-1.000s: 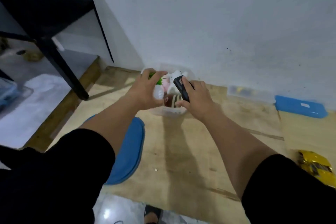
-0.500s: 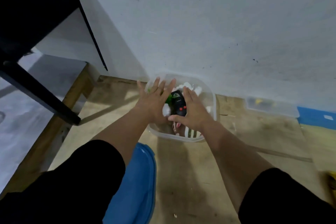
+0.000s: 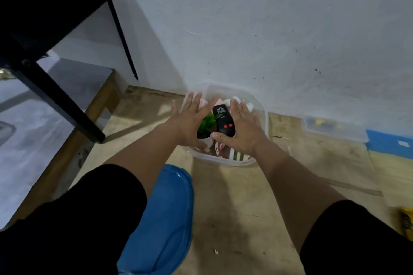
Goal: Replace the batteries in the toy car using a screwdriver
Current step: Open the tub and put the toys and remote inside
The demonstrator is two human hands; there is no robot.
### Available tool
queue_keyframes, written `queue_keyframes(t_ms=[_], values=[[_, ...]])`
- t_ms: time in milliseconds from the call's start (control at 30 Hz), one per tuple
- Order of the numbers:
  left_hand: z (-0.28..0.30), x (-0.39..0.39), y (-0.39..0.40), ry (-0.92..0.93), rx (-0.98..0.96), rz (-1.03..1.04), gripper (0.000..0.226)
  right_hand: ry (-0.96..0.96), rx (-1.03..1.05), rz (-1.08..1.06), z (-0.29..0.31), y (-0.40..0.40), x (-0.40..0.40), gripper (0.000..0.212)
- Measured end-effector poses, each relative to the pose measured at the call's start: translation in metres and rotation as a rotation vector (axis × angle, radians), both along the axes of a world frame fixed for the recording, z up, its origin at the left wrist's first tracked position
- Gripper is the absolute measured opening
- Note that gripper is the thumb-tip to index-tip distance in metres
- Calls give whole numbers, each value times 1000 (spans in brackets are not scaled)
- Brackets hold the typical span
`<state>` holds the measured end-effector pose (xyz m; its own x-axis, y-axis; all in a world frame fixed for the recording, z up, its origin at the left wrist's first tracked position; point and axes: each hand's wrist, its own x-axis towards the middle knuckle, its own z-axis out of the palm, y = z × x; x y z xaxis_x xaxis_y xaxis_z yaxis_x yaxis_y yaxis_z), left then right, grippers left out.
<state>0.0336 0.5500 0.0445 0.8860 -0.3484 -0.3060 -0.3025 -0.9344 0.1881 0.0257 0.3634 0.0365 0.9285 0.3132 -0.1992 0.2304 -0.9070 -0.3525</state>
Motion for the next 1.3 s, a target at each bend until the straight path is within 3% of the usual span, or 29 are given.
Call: queue_keyframes(t_ms=[300,567,700,1133,1300], values=[[26,-108,45,-152,-174,366,121,-256,145,115,20,26,-85,96],[-29,-231,80,81,-3,649,120,3,-9,197,-21,50,-190,86],[-51,-255,95,187,-30,765,123,106,-179,180,-40,60,-214,81],[-52,-254,101,169,-73,735,134,167,-233,-15,-48,81,-232,87],[-25,-248,111,163,44,659,131,69,-258,-45,-20,82,-235,88]])
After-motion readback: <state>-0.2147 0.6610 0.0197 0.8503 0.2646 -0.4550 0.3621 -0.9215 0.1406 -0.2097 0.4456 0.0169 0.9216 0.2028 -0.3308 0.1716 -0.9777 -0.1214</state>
